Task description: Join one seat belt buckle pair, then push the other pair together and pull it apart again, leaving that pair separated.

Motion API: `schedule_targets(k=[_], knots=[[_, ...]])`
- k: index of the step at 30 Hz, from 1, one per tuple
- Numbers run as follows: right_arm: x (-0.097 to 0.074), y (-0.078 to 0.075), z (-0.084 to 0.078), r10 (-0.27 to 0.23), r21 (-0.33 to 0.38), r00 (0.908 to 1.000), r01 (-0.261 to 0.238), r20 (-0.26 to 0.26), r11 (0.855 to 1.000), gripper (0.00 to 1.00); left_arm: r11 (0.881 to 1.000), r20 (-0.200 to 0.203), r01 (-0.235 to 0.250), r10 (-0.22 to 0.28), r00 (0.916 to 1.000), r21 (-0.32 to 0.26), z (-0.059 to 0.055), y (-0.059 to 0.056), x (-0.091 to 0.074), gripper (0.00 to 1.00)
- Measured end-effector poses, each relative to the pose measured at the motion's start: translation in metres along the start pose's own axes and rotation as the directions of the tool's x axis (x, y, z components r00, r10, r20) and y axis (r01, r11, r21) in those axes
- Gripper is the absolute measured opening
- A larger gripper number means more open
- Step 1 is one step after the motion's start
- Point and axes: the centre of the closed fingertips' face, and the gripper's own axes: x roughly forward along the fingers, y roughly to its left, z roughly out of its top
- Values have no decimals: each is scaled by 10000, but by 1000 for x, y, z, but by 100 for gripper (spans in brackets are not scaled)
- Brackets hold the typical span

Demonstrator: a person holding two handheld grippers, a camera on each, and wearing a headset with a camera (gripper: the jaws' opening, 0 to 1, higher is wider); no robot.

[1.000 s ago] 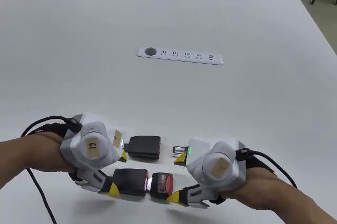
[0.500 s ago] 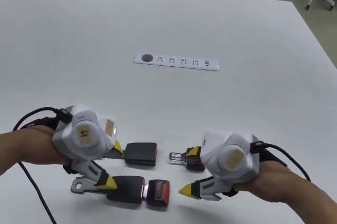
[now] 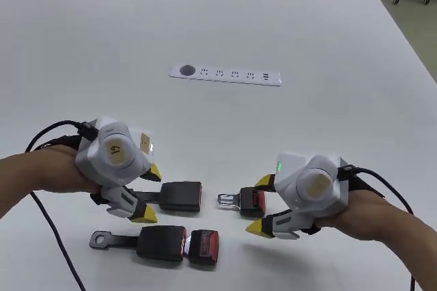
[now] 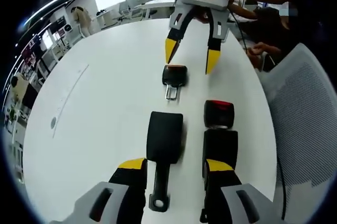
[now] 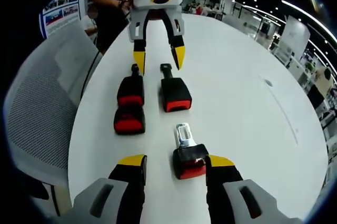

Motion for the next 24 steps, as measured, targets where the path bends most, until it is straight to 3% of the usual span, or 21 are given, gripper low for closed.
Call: schedule_targets(k=[10, 14, 24], knots=[[2, -13, -8, -28, -270, 9999, 24, -138, 9996, 41, 9999, -125, 102, -101, 9999, 26, 6, 6, 10, 44], [8, -18, -12, 45, -362, 9998, -53, -218, 9993, 40, 9997, -231, 204, -201, 9995, 130, 2, 12, 16, 42], [18, -18, -20, 390, -680, 9978, -427, -544, 9968, 37, 9991, -398, 403, -397, 9984, 154, 3, 19, 22, 39]])
